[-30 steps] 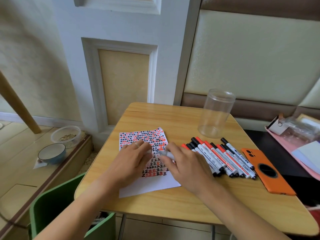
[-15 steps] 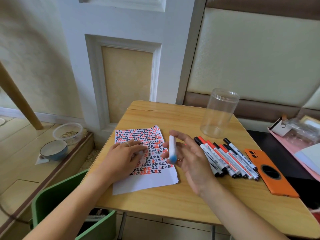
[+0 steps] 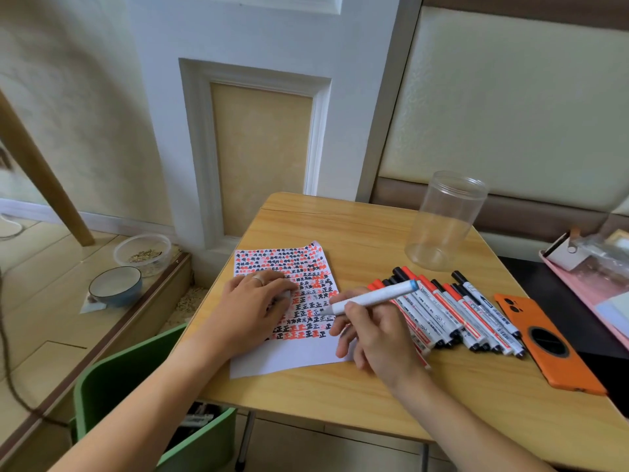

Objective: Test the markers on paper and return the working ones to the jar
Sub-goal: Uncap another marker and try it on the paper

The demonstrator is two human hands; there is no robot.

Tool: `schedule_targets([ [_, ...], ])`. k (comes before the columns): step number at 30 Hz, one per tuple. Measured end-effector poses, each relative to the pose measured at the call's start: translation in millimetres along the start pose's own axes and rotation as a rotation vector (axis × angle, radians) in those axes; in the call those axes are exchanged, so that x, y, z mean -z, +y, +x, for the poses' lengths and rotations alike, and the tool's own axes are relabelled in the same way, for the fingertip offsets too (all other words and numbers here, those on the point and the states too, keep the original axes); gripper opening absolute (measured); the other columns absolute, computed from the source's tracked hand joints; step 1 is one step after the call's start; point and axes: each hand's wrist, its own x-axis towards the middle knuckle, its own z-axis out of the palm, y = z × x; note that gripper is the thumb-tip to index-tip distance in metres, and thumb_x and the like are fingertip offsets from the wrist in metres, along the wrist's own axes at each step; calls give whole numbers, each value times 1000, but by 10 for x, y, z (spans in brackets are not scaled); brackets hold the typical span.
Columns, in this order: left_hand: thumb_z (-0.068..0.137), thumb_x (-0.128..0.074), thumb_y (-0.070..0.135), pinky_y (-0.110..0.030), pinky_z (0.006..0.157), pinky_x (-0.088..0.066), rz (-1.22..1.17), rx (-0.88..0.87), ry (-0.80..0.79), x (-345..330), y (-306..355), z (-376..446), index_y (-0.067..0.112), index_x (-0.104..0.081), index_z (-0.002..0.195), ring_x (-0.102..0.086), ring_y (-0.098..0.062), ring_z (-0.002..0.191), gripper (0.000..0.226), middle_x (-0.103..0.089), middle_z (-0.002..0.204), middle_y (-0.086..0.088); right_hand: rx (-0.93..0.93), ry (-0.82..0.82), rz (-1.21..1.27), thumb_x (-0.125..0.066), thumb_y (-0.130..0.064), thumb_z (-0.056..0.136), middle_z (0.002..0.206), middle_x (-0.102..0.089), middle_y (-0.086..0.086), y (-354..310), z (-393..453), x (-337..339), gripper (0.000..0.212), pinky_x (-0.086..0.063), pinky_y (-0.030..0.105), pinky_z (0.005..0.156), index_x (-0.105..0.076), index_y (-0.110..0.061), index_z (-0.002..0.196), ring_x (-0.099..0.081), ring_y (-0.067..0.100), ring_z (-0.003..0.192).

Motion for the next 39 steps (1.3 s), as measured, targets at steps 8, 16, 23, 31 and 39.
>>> schedule_targets([
  [8,95,-33,58,-39,116,-17,-19,16,-10,33,34,-17,46,-53,138,-39,-7,138,49,-44,149,19,-47,111,-227,-67,-29,97,54,-62,15,12,-32,-22,21,-38,25,37,-62,-19,79,-54,27,35],
  [16,95,-36,57,-38,114,-19,-17,16,7,46,53,-23,45,-55,135,-41,-5,135,45,-47,146,20,-98,56,-267,-65,-31,98,52,-62,17,-3,-20,-23,26,-38,25,39,-62,-13,80,-51,27,35],
  [23,94,-35,58,-39,114,-21,-12,14,4,41,47,-22,45,-55,135,-42,-7,136,48,-47,146,19,-107,57,-282,-66,-30,99,57,-64,18,-17,-9,-34,27,-39,25,39,-62,-11,80,-53,26,36],
  [31,94,-34,59,-39,113,-23,-10,7,6,26,30,-14,44,-56,135,-45,-8,134,49,-49,145,20,-106,65,-296,-64,-29,99,54,-62,18,-37,-26,-46,27,-35,24,37,-60,-11,80,-49,22,33],
  [39,94,-33,60,-39,114,-23,-1,11,-6,26,29,-7,44,-55,135,-44,-8,134,50,-48,145,20,-110,73,-287,-64,-27,99,51,-60,13,-56,-37,-50,26,-36,24,36,-60,-10,81,-47,18,31],
])
